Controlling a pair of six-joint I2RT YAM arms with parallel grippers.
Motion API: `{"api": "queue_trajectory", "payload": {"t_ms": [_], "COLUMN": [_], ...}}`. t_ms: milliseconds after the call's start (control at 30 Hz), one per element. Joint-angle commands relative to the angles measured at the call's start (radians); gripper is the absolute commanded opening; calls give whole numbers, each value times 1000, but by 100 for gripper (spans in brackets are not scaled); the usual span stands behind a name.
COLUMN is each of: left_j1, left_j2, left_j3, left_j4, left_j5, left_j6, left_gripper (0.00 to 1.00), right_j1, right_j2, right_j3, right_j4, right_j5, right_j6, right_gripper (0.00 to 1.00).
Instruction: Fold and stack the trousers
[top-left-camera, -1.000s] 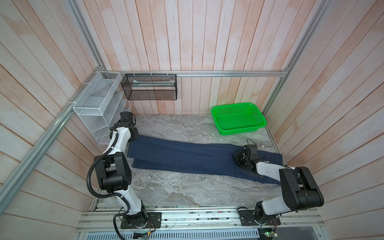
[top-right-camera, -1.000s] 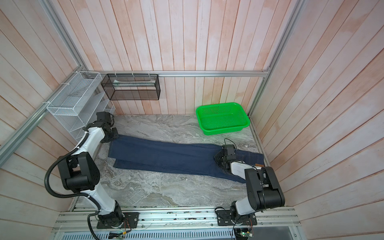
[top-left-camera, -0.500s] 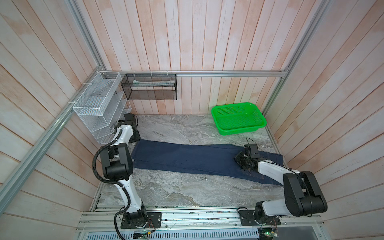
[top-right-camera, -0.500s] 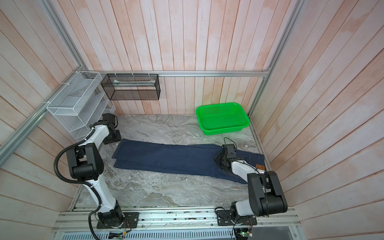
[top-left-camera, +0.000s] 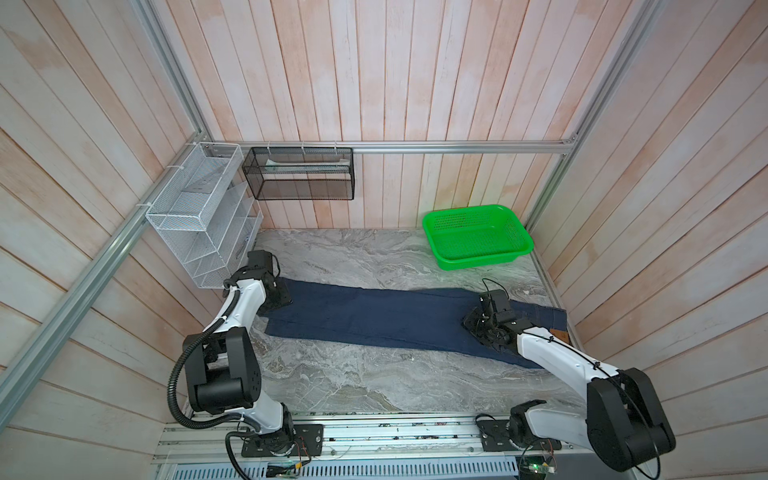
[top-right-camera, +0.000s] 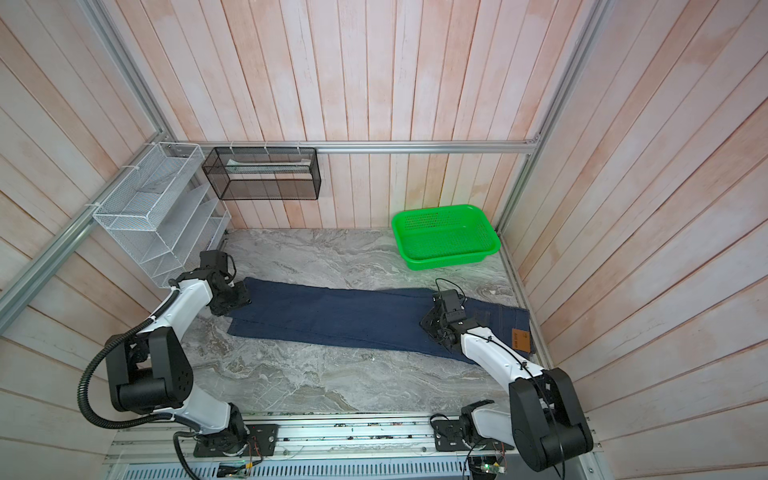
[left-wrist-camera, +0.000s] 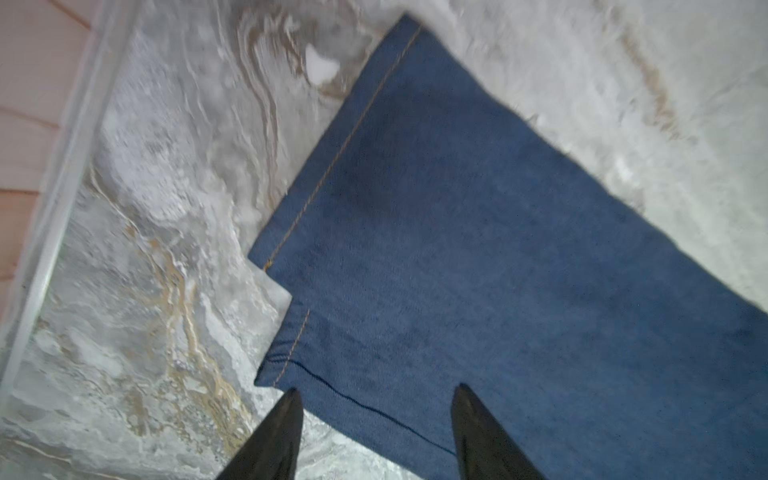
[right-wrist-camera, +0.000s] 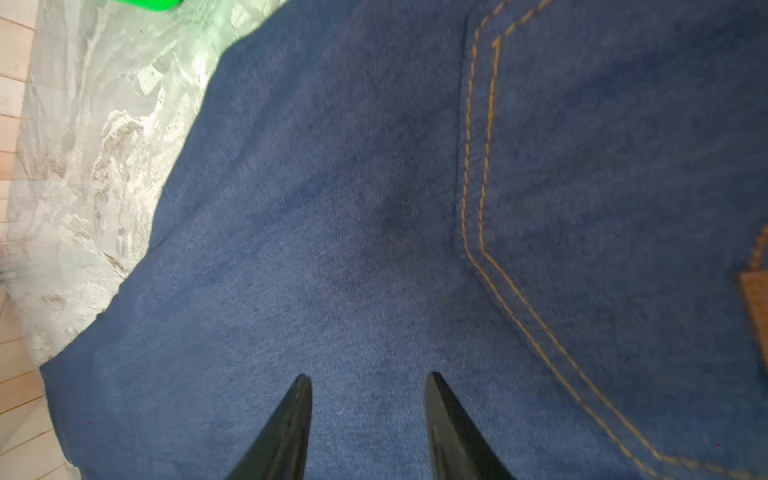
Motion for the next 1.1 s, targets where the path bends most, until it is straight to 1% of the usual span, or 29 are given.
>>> {"api": "queue_trajectory", "payload": {"t_ms": [0, 100, 233, 367, 500, 667, 800, 933, 1067], "left_j1": [24, 78, 123, 139, 139, 140, 140, 140, 140], "left_j2": [-3, 5, 23, 60, 103, 158, 178, 213, 263], "left_j3": [-46, -91, -104, -99, -95, -70, -59, -39, -10], "left_j4": [71, 132, 179, 219, 261, 267, 268, 239, 214], "left_j5": [69, 144, 176, 190, 203, 156, 154, 92, 38], "left_j6": [-44, -76, -103, -133, -164, -171, -165, -147, -135], "left_gripper": [62, 62, 60, 57, 51, 44, 37, 29, 28], "right_j1": [39, 67, 82, 82, 82, 81, 77, 55, 20], "right_j2": [-30, -52, -80, -86, -69, -55, -42, -13, 11], "right_j3": [3, -10, -31, -47, -50, -49, -40, -27, 8], "right_j4": [-63, -73, -84, -75, -59, -44, -40, -36, -56], "right_j5": [34, 41, 55, 70, 66, 67, 89, 95, 100], "right_j6": [40, 65, 80, 80, 76, 69, 61, 31, -14], "right_gripper": [46, 47, 47, 47, 47, 46, 45, 46, 46]}}
